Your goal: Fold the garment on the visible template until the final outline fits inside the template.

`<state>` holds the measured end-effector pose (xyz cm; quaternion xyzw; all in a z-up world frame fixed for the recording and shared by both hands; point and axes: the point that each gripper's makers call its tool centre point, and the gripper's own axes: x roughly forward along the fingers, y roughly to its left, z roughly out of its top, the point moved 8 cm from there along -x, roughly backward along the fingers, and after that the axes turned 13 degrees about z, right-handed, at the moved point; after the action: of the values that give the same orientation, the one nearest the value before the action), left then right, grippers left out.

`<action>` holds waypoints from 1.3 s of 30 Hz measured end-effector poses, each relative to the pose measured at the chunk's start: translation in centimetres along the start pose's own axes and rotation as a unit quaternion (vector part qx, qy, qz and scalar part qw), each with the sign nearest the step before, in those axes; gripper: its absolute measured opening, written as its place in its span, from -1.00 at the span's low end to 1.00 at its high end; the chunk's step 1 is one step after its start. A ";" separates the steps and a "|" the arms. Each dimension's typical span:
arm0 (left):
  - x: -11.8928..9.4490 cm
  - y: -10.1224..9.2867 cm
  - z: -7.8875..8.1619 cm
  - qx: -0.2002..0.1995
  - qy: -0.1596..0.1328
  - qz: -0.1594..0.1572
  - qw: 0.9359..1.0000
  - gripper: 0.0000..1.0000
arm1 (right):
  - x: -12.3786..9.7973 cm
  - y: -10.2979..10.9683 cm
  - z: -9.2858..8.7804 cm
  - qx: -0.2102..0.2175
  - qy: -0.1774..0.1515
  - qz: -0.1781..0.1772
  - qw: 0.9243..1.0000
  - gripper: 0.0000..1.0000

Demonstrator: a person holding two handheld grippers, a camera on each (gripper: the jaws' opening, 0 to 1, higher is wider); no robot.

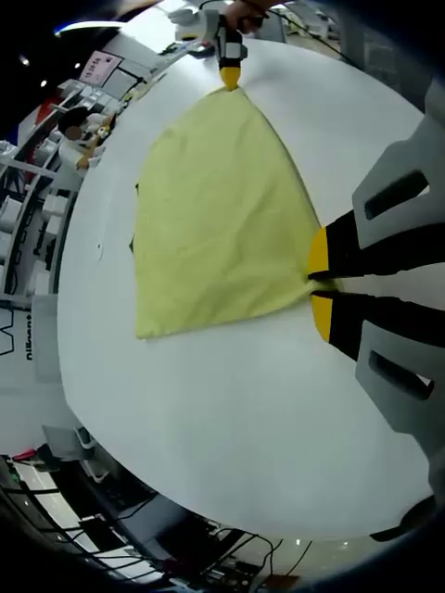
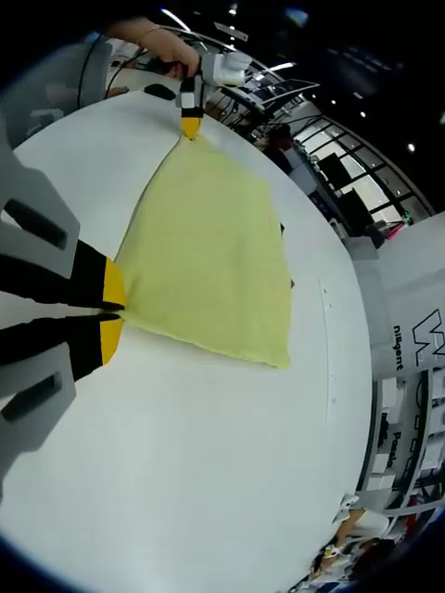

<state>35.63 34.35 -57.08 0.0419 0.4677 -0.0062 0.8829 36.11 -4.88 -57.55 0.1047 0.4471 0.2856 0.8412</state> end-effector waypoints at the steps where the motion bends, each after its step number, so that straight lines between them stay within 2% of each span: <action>1: 0.0 0.0 0.0 0.000 0.000 -0.001 1.000 -0.88 | 0.0 0.0 0.0 0.000 0.001 0.000 1.000 -1.00; 25: -1.3 -0.4 -2.5 0.008 0.005 -0.005 1.000 -0.87 | -1.5 0.9 -2.2 -0.014 0.021 0.003 1.000 -1.00; 39: -1.4 0.0 -3.0 0.001 0.012 -0.001 1.000 -0.85 | -2.0 1.2 -3.3 -0.016 0.029 0.005 0.999 -1.00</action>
<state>32.37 34.53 -57.63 0.0426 0.4782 -0.0075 0.8772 32.02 -5.31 -57.53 0.0848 0.4661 0.3002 0.8279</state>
